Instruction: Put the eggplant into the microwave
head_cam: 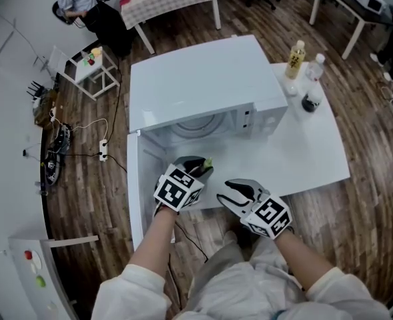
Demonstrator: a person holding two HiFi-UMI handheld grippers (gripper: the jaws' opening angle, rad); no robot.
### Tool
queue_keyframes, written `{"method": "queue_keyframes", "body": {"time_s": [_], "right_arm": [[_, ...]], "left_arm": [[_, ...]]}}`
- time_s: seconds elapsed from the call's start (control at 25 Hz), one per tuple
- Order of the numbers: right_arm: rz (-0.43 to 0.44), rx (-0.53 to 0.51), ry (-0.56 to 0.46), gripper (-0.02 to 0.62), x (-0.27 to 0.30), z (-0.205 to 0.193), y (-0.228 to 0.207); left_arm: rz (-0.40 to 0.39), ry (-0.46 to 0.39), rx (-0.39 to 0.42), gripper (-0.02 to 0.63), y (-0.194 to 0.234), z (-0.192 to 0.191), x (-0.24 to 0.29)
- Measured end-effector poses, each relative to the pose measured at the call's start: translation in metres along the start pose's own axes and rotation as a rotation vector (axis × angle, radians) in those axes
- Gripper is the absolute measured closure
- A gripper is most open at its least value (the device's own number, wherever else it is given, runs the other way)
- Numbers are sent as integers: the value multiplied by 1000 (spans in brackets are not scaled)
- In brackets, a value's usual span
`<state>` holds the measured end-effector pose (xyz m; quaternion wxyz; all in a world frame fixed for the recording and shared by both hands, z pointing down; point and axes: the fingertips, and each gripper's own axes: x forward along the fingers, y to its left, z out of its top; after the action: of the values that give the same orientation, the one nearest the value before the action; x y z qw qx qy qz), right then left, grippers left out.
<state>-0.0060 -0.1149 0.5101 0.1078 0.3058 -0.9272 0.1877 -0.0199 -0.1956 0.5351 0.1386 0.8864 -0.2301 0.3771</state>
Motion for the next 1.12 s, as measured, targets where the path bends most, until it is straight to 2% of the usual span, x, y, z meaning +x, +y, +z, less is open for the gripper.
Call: {"method": "queue_keyframes", "body": {"time_s": [0.24,0.44,0.8,1.12], "right_arm": [[-5,136,5,416,28,-8,-15],[-10,264,-13,403,44,-11,-25],[-18,276,-10,400,50,-12,-32],[-7,289,-12,402,46,-13,-33]], "left_arm": [[-8,-74,-104,479,-6,21,-13],[-14,-62,-112,479,-18,28,-13],[-48,-56,-101,480,-35,31,-9],[-55,-40,-10,475,-45,33,-7]]}}
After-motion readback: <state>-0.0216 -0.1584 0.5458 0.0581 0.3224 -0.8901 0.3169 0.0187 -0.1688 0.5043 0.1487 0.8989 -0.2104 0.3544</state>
